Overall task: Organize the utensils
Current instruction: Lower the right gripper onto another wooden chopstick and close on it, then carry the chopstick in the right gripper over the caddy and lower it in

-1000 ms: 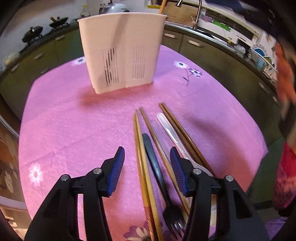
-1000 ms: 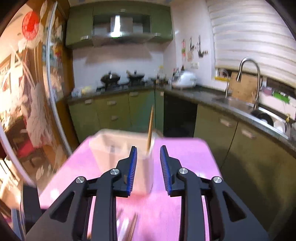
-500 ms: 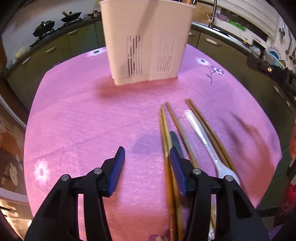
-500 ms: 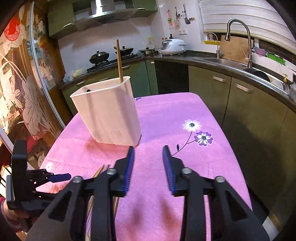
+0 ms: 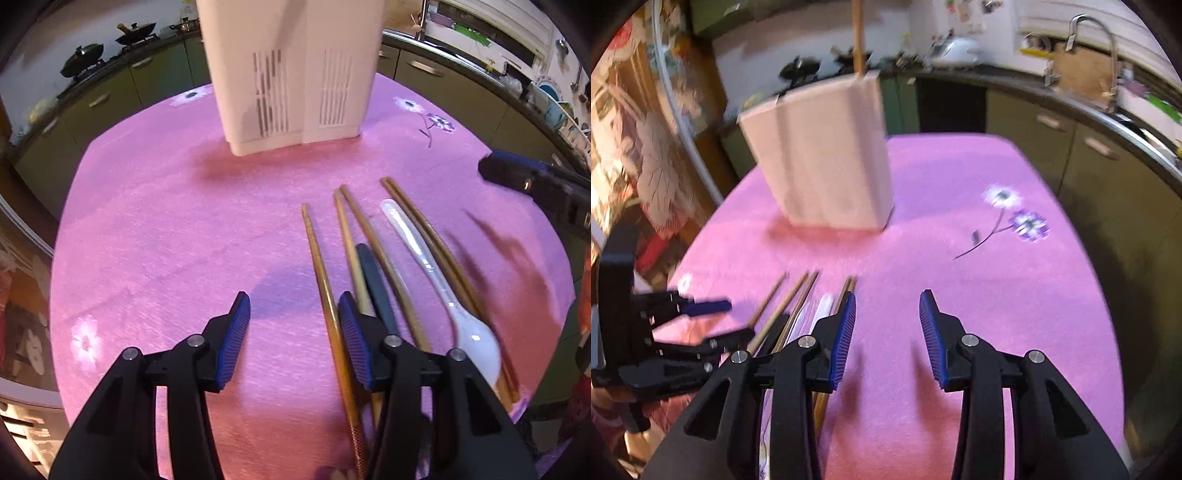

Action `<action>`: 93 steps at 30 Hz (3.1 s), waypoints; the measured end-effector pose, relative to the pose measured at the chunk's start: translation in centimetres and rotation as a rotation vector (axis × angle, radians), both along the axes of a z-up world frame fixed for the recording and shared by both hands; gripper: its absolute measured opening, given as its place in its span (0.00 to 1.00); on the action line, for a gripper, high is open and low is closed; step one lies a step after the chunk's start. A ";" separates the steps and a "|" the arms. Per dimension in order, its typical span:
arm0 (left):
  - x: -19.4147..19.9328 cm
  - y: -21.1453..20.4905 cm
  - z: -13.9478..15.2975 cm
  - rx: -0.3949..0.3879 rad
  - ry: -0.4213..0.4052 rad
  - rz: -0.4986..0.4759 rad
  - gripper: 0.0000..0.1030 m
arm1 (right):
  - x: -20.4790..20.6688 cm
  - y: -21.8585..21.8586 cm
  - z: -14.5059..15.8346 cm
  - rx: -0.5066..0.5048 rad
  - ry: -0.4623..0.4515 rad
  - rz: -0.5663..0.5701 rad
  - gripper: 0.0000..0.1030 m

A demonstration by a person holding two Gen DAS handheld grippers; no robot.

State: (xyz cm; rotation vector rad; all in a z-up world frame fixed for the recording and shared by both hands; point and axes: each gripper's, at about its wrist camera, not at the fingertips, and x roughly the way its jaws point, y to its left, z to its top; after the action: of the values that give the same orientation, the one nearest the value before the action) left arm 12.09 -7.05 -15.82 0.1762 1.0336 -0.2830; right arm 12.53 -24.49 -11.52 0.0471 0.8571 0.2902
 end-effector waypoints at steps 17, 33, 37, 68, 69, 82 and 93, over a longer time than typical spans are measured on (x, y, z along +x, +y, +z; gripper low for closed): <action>0.6 0.5 0.0 -0.012 -0.001 0.006 0.48 | 1.6 4.8 -4.1 -0.175 0.134 0.043 0.29; 2.1 -0.2 0.1 -0.076 0.032 -0.034 0.06 | 2.4 3.7 -2.0 -0.026 0.148 0.068 0.06; 1.7 0.0 0.8 -0.099 0.014 -0.042 0.05 | 1.5 2.4 0.1 0.021 0.099 0.059 0.06; -3.0 1.5 14.3 -0.185 -0.280 -0.062 0.05 | -4.9 0.1 13.8 0.140 -0.219 0.099 0.06; -3.0 1.5 14.5 -0.186 -0.283 -0.062 0.06 | -4.9 0.2 14.1 0.138 -0.224 0.102 0.06; -1.7 1.1 21.9 -0.206 -0.401 -0.086 0.05 | -3.4 0.4 20.4 0.149 -0.321 0.123 0.06; 1.2 0.3 31.0 -0.225 -0.572 -0.064 0.06 | -1.6 -0.1 27.4 0.173 -0.428 0.123 0.06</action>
State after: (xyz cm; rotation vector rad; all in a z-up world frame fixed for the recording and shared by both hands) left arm 13.28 -6.79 15.22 0.0782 0.4253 -0.3769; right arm 10.91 -24.59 15.91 0.0900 0.4093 0.4703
